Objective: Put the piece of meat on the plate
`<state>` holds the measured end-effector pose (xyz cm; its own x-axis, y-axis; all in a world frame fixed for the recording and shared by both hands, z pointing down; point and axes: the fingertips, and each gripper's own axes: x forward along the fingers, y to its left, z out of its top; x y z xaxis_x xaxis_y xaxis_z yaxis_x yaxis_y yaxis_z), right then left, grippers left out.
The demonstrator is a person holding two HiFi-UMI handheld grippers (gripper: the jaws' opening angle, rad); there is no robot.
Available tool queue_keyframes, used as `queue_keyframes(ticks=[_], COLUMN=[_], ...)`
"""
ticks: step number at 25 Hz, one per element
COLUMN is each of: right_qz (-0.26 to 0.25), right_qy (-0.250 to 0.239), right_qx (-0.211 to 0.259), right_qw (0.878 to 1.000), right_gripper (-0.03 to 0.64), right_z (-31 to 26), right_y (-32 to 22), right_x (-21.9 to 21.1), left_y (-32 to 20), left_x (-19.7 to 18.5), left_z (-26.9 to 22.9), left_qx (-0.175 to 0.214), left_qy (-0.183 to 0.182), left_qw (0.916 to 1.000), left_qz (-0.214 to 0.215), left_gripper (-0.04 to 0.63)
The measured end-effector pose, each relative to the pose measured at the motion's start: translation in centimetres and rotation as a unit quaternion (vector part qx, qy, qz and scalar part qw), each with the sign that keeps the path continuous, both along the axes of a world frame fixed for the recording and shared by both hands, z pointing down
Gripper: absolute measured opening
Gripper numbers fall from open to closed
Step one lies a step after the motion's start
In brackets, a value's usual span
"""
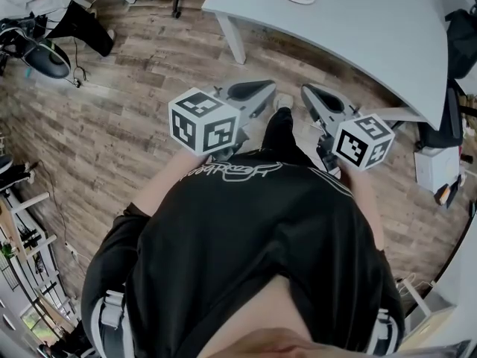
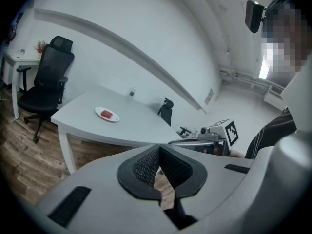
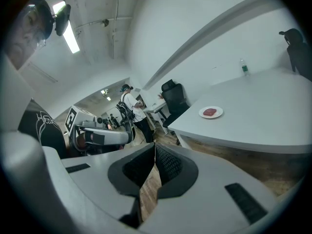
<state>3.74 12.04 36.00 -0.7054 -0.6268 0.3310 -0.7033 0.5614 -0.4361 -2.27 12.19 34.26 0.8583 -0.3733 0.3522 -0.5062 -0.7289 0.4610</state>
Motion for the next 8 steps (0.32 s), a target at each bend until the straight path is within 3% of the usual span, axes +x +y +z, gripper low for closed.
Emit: queue_keyframes(ticks=[8], right_qz=[0.001], right_qy=[0.004], right_qx=[0.002], right_qw=[1.000], right_gripper=[0.011], right_z=[-0.26], right_y=[0.74], right_x=[0.34], left_y=[0.64], left_x=[0.68], left_z=[-0.64], left_qx=[0.012], left_qy=[0.004], left_qw=[0.9999], left_qz=[0.011], left_gripper=[0.008])
